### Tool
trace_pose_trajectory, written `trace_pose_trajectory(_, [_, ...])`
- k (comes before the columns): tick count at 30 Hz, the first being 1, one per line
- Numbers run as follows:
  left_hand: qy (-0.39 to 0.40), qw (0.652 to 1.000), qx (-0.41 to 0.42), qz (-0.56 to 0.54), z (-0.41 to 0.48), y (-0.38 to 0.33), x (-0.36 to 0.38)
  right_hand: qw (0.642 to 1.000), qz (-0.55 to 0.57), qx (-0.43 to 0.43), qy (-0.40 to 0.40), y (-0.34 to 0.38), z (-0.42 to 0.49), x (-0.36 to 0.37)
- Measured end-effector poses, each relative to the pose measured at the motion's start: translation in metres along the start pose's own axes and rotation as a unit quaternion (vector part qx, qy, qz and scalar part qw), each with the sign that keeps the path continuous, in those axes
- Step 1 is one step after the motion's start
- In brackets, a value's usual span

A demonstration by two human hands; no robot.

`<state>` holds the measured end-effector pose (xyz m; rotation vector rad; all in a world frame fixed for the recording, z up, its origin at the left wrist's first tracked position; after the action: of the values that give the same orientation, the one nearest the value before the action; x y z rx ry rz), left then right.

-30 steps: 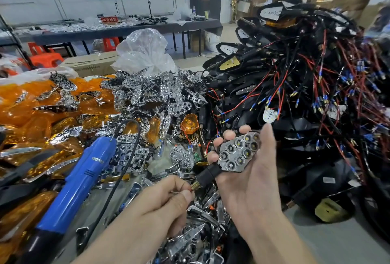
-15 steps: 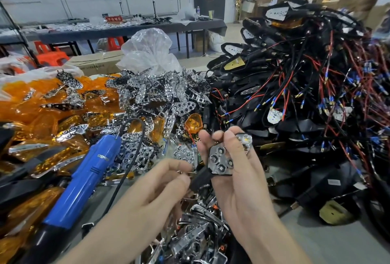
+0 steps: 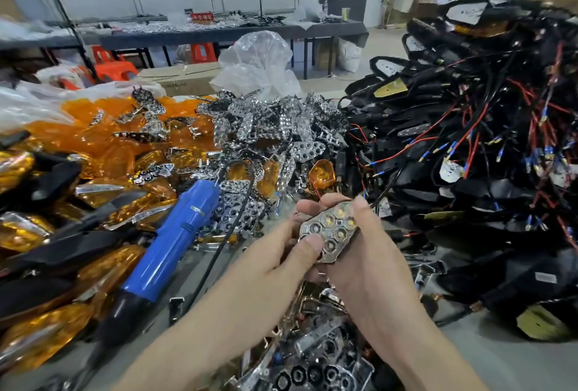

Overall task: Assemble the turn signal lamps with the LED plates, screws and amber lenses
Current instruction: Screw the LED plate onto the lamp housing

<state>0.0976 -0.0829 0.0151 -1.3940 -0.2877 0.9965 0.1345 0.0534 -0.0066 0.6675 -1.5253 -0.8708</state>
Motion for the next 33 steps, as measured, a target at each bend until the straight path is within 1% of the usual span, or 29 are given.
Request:
trace_pose_trajectory(5, [0.007, 0.999, -0.028, -0.014, 0.001, 0.003, -0.002, 0.995, -0.081, -0.051, -0.010, -0.005, 0.000, -0.007])
trace_pose_trajectory(8, [0.004, 1.000, -0.020, -0.011, 0.001, 0.005, -0.003, 0.984, -0.154, -0.078, -0.035, -0.009, 0.002, -0.012])
trace_pose_trajectory(10, [0.001, 1.000, -0.014, -0.014, 0.001, 0.006, -0.001, 0.975, -0.200, -0.088, -0.034, -0.010, 0.003, -0.016])
trace_pose_trajectory(12, [-0.001, 1.000, -0.022, -0.016, 0.002, 0.008, 0.000, 0.974, -0.204, -0.088, -0.036, -0.010, 0.003, -0.016])
trace_pose_trajectory(16, [-0.016, 1.000, -0.002, 0.026, 0.003, 0.010, 0.000, 0.997, -0.073, -0.013, -0.021, -0.007, 0.002, -0.007])
trace_pose_trajectory(18, [-0.011, 0.999, 0.010, 0.030, 0.003, 0.005, 0.001, 0.999, -0.046, 0.006, -0.020, -0.011, 0.001, -0.005])
trace_pose_trajectory(21, [0.012, 0.997, 0.007, 0.072, 0.000, -0.002, 0.001, 0.999, -0.015, -0.003, -0.029, -0.009, 0.000, -0.003])
trace_pose_trajectory(25, [0.047, 0.989, -0.045, 0.133, -0.004, -0.003, -0.005, 0.992, 0.097, -0.019, -0.077, 0.009, 0.002, -0.011])
trace_pose_trajectory(29, [0.017, 0.987, -0.037, 0.157, 0.000, -0.005, -0.004, 0.982, 0.161, -0.027, -0.098, 0.018, 0.005, -0.017])
trace_pose_trajectory(33, [-0.006, 0.979, -0.013, 0.203, 0.000, -0.002, -0.003, 0.976, 0.196, -0.036, -0.089, 0.016, 0.008, -0.018])
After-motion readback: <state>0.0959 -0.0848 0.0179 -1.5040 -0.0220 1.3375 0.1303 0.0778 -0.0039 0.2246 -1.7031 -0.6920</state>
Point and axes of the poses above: each hand's wrist, its own z-axis towards the middle knuckle, its own x-axis out of the palm, y = z × x, the point moved 1 cm from there along z, towards the middle knuckle, and after that the axes turned 8 degrees about x, right-handed, at the moved point
